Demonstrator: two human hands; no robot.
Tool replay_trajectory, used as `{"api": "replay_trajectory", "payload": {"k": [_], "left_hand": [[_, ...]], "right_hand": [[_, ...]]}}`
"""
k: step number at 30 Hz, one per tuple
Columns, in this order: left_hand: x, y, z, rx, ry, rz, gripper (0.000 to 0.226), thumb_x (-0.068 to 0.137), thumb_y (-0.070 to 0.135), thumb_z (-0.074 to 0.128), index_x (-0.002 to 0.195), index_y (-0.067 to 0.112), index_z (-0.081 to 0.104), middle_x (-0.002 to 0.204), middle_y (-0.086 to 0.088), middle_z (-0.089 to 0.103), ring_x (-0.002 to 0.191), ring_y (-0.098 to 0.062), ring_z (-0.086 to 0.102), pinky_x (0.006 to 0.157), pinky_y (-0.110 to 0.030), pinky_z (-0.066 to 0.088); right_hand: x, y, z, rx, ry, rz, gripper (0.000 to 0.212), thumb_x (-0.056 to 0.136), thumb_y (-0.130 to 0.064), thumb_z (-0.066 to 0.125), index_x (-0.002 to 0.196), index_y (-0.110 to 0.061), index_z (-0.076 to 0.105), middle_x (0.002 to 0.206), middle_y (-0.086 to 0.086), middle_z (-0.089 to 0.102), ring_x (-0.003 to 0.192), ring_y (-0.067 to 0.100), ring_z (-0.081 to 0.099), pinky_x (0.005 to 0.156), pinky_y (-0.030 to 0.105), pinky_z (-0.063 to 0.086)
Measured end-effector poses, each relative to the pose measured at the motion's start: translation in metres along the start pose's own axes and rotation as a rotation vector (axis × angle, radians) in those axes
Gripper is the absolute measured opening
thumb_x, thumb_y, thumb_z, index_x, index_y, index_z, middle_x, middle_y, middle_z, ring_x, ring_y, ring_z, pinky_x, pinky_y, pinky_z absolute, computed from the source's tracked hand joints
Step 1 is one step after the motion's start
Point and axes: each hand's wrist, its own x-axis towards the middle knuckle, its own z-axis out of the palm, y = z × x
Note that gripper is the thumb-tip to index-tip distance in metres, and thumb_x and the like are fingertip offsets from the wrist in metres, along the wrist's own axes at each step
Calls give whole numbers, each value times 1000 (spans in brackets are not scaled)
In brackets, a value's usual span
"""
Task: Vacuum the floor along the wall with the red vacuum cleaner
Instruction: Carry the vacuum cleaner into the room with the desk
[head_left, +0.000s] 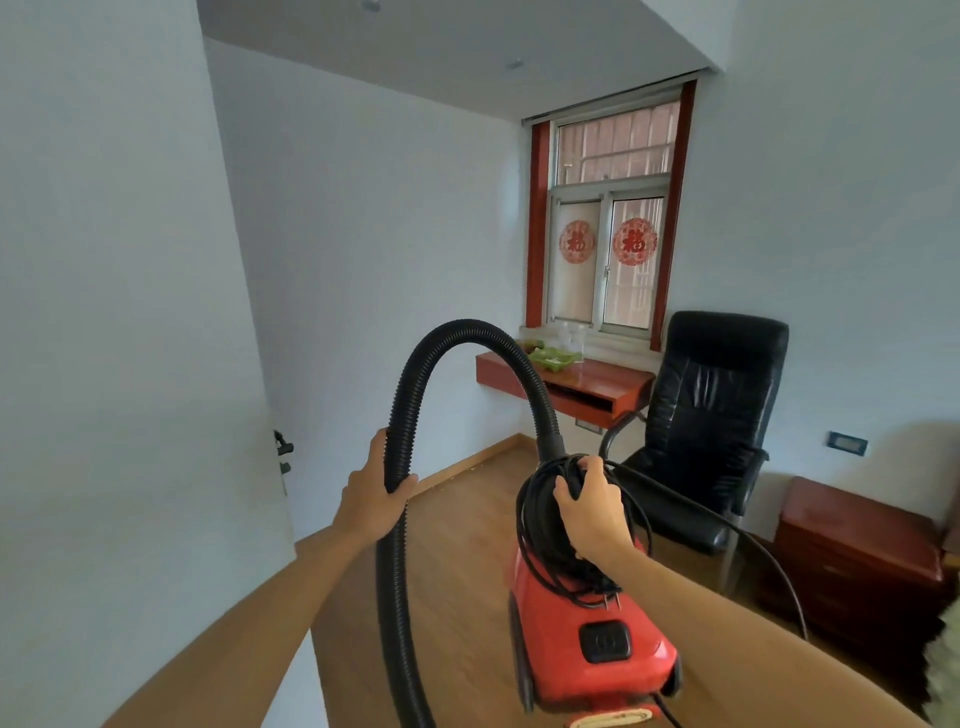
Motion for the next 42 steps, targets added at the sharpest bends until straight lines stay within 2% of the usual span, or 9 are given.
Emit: {"api": "replay_trajectory", "payload": {"k": [4,8,14,17,19,23,27,36,42], "left_hand": [[44,2,35,-34,-8,-22,80,96,31,62,157,25,11,130,-15,58,104,-32,64,90,-49,56],[82,1,61,-32,-15,-30,79,96,31,63,156,26,13,127,-14,58,103,-31,64,90,-49,56],[150,-11,98,-27,-47,-45,78,95,33,62,156,25,13,129,-14,58,106,-31,63,92,-48,55],[192,-21,122,-19,-65,-48,79,95,36,63,156,26,13,127,-13,59,107,-31,62,97,-52,51],[223,-29,138,-35,-79,-36,79,94,35,63,156,25,14,128,-13,58,106,-30,63,96,-50,53],[287,-44,165,-48,-94,-8,78,94,33,64,155,26,15,123,-11,61,100,-28,65,90,-46,56],[347,-56,184,-83,-112,13,79,94,34,65,155,28,15,120,-10,61,96,-28,66,86,-47,58],[444,-61,227,-89,-143,43,78,94,29,66,155,24,17,123,-13,61,95,-29,68,82,-47,60],[492,-69,262,-87,-157,12,77,93,29,66,154,26,18,117,-12,63,90,-26,68,80,-43,61]], "right_hand": [[50,20,-3,-45,11,-17,37,100,-33,51,132,-23,37,88,1,57,69,22,66,52,40,60],[97,38,-2,-69,26,-29,36,99,-34,52,131,-23,38,89,2,60,70,22,66,56,44,61],[167,59,14,-74,35,-1,37,98,-35,54,130,-25,40,85,-4,56,71,19,64,59,43,62],[206,66,26,-62,39,25,36,98,-35,53,129,-25,40,85,-1,56,69,22,66,56,45,61],[234,68,36,-63,40,36,36,98,-35,52,130,-24,40,87,-1,55,69,24,66,54,46,61],[295,70,53,-57,53,60,38,98,-36,51,132,-24,38,89,0,54,65,24,67,44,37,57],[350,68,63,-55,74,74,38,97,-37,52,131,-26,38,92,2,58,73,27,68,57,48,61],[450,76,71,-91,118,90,35,98,-37,52,128,-26,39,89,0,55,70,26,67,52,47,61],[517,101,79,-93,99,78,38,98,-35,53,132,-23,40,85,-3,55,64,22,67,48,42,60]]}}
